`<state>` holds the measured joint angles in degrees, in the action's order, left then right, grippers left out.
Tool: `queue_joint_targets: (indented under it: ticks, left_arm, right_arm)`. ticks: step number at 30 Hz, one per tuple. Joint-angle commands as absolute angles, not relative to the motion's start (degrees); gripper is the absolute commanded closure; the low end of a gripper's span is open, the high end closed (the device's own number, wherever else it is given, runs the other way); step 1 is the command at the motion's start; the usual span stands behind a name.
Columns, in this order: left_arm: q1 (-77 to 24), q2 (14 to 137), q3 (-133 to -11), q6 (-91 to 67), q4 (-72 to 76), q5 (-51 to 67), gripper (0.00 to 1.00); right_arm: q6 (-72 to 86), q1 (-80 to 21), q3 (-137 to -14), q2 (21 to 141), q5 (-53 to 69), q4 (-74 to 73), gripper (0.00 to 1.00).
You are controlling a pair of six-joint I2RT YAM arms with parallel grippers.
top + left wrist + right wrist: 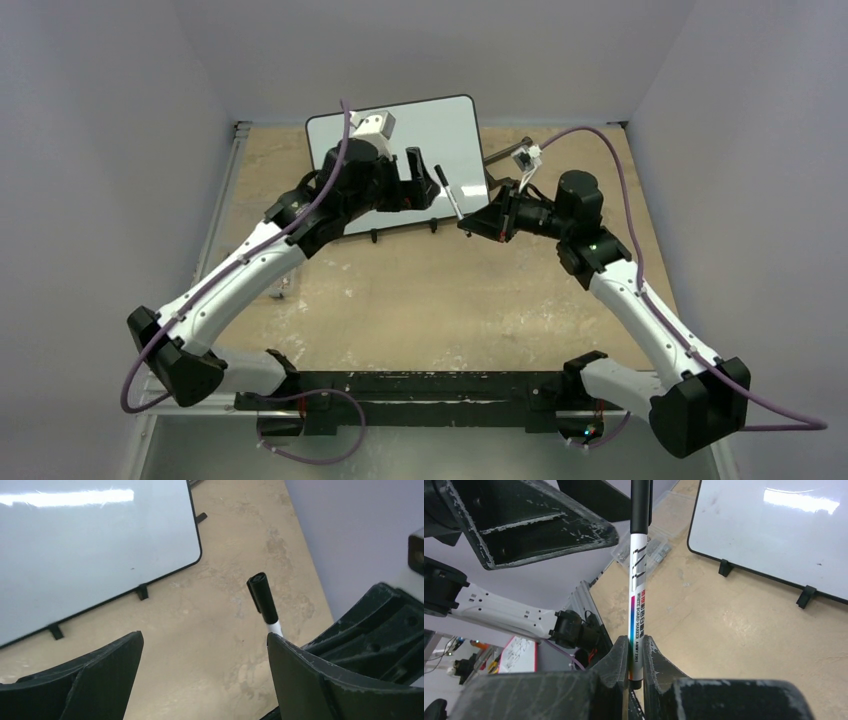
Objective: Write a sentence on the whiteboard
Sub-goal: Pass from the right arm to the left
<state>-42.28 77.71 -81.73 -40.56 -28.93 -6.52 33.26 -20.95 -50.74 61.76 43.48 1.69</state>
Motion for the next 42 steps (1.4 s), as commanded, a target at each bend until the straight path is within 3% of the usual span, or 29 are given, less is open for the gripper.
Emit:
queue_joint_targets:
  ticks: [1, 8, 21, 36, 42]
  left_arm:
    - [-41.5, 70.8, -83.0, -15.3, -33.0, -5.0, 0.06]
    - [-41.5, 60.2, -75.9, 13.4, -30.4, 7.3, 0.04]
    - [-42.0, 57.7, -68.3, 52.1, -27.8, 23.2, 0.07]
    - [-46.4, 66.9, -71.5, 67.5, -24.3, 18.2, 0.12]
    - [-46.7, 70.6, -73.1, 68.7, -24.6, 17.8, 0.25]
  right_arm:
    - [27.7, -21.1, -56.0, 62.3, 46.9, -4.8, 1.00]
    - [27.6, -21.0, -58.3, 64.1, 49.7, -8.8, 1.00]
    - [27.7, -21.4, -63.6, 66.7, 52.8, -18.3, 1.00]
    - [26.6, -25.1, -67.2, 70.4, 52.5, -23.2, 1.00]
    - [24.5, -26.8, -68.4, 71.7, 52.6, -25.8, 1.00]
